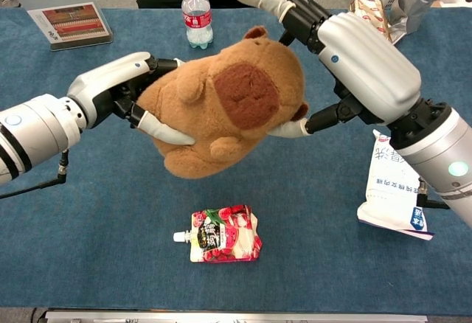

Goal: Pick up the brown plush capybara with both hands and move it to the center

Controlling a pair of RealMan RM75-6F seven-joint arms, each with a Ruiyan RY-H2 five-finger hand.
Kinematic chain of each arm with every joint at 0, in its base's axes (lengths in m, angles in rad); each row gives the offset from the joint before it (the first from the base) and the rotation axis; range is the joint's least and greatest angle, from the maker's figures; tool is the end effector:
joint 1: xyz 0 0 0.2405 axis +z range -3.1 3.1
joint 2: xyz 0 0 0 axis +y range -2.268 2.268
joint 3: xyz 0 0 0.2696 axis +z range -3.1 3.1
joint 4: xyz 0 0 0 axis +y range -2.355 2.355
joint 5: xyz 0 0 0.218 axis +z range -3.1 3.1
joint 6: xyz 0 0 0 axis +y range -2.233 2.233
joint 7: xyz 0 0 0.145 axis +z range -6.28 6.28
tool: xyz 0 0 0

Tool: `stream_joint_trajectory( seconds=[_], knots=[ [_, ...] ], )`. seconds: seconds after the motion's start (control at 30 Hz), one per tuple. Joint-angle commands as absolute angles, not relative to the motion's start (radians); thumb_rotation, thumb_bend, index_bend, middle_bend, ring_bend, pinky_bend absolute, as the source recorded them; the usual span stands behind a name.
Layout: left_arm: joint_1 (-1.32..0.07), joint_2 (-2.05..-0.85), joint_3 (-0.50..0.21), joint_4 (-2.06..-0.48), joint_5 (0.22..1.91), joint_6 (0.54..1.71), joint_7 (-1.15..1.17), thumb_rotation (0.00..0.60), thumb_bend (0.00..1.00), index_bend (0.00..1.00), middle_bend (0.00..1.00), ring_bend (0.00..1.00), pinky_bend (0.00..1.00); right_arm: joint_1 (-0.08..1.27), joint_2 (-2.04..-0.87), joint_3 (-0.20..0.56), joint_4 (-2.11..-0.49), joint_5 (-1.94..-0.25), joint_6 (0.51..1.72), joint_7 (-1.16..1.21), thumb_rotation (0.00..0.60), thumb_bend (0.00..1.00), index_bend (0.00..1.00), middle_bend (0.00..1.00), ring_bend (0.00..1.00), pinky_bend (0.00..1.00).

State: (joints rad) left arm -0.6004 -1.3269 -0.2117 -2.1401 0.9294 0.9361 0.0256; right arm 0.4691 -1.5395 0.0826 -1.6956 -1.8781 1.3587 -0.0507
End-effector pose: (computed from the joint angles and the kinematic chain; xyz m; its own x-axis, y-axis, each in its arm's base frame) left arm -0.0985 0.2531 0.0207 -0.2436 0.6209 0.7451 0.9353 -0.0529 0.3498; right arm -0.1114 -0.2297 0.0175 0.0651 -0.0829 0.9944 -0.7027 -0.7114 -0.0133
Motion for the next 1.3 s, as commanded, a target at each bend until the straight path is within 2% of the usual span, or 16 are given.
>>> stream_joint_trajectory(
  seconds=[0.03, 0.27, 0.47, 0.7, 1.0, 1.3],
  knots=[
    [-0.609, -1.331, -0.207, -2.142, 0.928, 0.936, 0.030, 0.600, 0.10, 0.56, 0.57, 0.59, 0.85, 0.476, -1.537, 0.075, -1.697, -1.873, 1.349, -0.044, 0.600, 0.00, 0.00, 0.00, 0.00, 0.34],
    [-0.633, -1.341, -0.205, -2.149, 0.915, 0.934, 0.029, 0.600, 0.10, 0.56, 0.57, 0.59, 0.85, 0.492, -1.553, 0.065, -1.677, -1.885, 1.365, -0.006, 0.600, 0.00, 0.00, 0.00, 0.00, 0.35],
    [-0.650, -1.345, -0.205, -2.151, 0.900, 0.935, 0.023, 0.600, 0.10, 0.56, 0.57, 0.59, 0.85, 0.499, -1.565, 0.059, -1.665, -1.885, 1.373, -0.005, 0.600, 0.00, 0.01, 0.10, 0.13, 0.39],
    [-0.659, -1.338, -0.205, -2.151, 0.880, 0.930, 0.002, 0.600, 0.10, 0.56, 0.57, 0.59, 0.85, 0.502, -1.567, 0.051, -1.665, -1.877, 1.378, -0.004, 0.600, 0.00, 0.24, 0.29, 0.31, 0.45],
    [-0.663, -1.336, -0.200, -2.144, 0.870, 0.928, -0.027, 0.600, 0.10, 0.55, 0.57, 0.59, 0.85, 0.501, -1.581, 0.047, -1.653, -1.878, 1.399, -0.008, 0.600, 0.00, 0.49, 0.49, 0.51, 0.52],
    [-0.664, -1.330, -0.201, -2.145, 0.874, 0.913, -0.070, 0.600, 0.10, 0.55, 0.57, 0.59, 0.85, 0.497, -1.612, 0.056, -1.625, -1.883, 1.441, -0.009, 0.600, 0.01, 0.70, 0.66, 0.67, 0.62]
  ],
)
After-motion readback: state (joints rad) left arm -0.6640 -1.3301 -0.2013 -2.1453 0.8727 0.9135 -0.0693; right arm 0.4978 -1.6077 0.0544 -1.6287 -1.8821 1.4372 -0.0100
